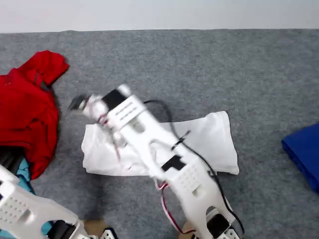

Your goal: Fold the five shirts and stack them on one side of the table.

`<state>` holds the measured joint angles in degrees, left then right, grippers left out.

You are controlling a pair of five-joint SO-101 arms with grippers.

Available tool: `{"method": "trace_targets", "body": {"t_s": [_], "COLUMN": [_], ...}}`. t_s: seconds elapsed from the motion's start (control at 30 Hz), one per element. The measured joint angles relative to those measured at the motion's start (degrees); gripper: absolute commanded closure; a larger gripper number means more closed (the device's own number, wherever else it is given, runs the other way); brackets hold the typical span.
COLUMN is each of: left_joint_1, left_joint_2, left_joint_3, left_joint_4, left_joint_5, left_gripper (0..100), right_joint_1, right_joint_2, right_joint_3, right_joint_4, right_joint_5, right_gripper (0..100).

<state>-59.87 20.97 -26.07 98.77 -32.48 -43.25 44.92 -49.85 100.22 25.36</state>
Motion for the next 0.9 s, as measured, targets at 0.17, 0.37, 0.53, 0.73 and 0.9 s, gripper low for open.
{"method": "trace_targets", "body": {"t_s": [0.17,0.37,0.53,0.73,0.9], "left_joint_1": [3.3,5.5,5.5,5.5,5.5], "left_joint_2": [-9.7,-21.2,-27.0,-31.8,-35.5], "left_joint_3": [5.2,15.5,21.4,24.5,26.7], "left_joint_4": [0.0,0.0,0.2,0.2,0.3], "left_joint_5": [-0.2,0.6,1.8,1.9,1.9], "left_gripper": [100,100,100,100,100], "right_joint_1": [8.5,14.5,22.2,31.4,35.5], "right_joint_2": [-4.4,-12.0,-20.2,-28.3,-36.1], "right_joint_3": [-0.5,3.7,11.0,26.7,40.0], "right_joint_4": [0.1,0.1,0.1,0.1,0.1], "right_joint_5": [-5.5,-8.7,-18.5,-30.2,-33.7], "right_gripper": [98.9,99.0,99.0,99.0,99.0]}}
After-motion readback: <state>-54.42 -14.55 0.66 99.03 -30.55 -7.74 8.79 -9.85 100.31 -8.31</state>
